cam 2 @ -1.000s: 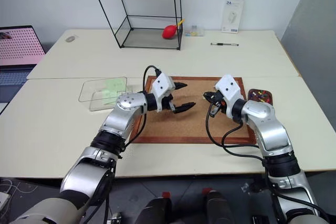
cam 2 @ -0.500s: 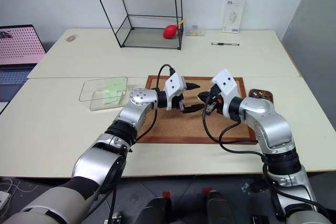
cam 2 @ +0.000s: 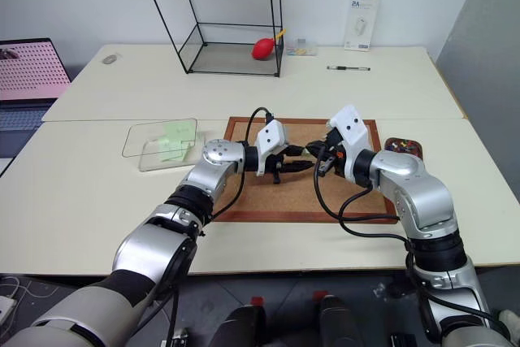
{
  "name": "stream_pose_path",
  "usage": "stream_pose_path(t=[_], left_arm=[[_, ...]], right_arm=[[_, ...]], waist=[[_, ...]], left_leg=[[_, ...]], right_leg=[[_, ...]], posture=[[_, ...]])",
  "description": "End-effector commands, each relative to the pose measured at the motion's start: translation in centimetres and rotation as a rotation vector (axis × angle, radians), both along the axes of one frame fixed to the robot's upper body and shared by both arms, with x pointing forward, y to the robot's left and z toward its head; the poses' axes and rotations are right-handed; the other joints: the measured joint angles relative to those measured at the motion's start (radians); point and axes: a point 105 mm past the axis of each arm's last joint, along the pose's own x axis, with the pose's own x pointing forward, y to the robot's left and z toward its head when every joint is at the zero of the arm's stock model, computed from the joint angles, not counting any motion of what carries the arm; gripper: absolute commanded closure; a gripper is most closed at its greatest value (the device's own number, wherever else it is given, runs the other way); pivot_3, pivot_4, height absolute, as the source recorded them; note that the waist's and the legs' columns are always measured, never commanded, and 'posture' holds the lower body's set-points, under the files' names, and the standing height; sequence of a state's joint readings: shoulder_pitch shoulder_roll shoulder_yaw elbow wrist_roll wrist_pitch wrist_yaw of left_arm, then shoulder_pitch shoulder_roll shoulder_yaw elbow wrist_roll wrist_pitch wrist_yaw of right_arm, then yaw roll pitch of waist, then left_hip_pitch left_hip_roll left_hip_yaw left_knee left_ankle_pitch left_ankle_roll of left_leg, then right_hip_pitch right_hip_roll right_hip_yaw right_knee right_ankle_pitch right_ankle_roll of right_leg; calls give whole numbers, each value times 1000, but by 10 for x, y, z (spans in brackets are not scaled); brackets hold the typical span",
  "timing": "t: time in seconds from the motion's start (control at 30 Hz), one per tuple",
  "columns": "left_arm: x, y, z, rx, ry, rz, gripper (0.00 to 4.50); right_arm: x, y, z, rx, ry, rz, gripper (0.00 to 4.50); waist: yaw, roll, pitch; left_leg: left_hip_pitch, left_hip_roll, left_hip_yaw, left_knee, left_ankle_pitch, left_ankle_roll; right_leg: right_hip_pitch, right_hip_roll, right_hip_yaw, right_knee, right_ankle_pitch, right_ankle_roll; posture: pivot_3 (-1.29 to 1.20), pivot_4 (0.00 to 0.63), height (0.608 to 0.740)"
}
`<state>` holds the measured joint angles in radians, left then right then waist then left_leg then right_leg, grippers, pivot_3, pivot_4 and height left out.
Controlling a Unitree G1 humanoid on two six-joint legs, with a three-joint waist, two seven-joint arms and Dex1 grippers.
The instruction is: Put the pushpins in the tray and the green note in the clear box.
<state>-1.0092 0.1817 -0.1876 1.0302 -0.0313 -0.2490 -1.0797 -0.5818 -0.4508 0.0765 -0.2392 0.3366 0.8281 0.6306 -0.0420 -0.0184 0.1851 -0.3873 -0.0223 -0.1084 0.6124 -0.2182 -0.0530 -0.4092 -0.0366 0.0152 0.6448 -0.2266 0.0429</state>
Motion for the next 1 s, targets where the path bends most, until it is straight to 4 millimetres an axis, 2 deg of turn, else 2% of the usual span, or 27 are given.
stream_pose_path(t=[0.03,0.17,0.43,0.8,0.93,1.0], left_arm=[[5,-5,19,-42,-54,7,3833],[4,-7,17,-41,-50,2,4468],[1,-3,8,-19,-43,-8,4468],[-1,0,1,-5,-43,-7,4468],[-1,1,0,-1,-47,-3,4468],[0,3,-1,2,-56,11,4468]], right_arm=[[-4,4,22,14,-80,22,4500],[-4,4,21,14,-79,24,4500],[-3,2,23,35,-82,8,4500],[5,-9,36,114,-94,-67,4500],[9,-23,39,112,-109,-121,4500],[13,-43,36,70,-124,-183,4500]], waist=[[0,0,0],[0,0,0],[0,0,0],[-1,0,0],[0,0,0],[1,0,0]], left_leg=[[0,0,0,0,0,0],[0,0,0,0,0,0],[0,0,0,0,0,0],[0,0,0,0,0,0],[-1,0,0,0,0,0],[-1,0,0,0,0,0]], right_leg=[[0,0,0,0,0,0],[0,0,0,0,0,0],[0,0,0,0,0,0],[0,0,0,0,0,0],[0,0,0,1,0,0],[-1,0,0,0,0,0]], posture=[[0,150,740],[0,150,740],[0,150,740],[0,150,740],[0,150,740],[0,150,740]])
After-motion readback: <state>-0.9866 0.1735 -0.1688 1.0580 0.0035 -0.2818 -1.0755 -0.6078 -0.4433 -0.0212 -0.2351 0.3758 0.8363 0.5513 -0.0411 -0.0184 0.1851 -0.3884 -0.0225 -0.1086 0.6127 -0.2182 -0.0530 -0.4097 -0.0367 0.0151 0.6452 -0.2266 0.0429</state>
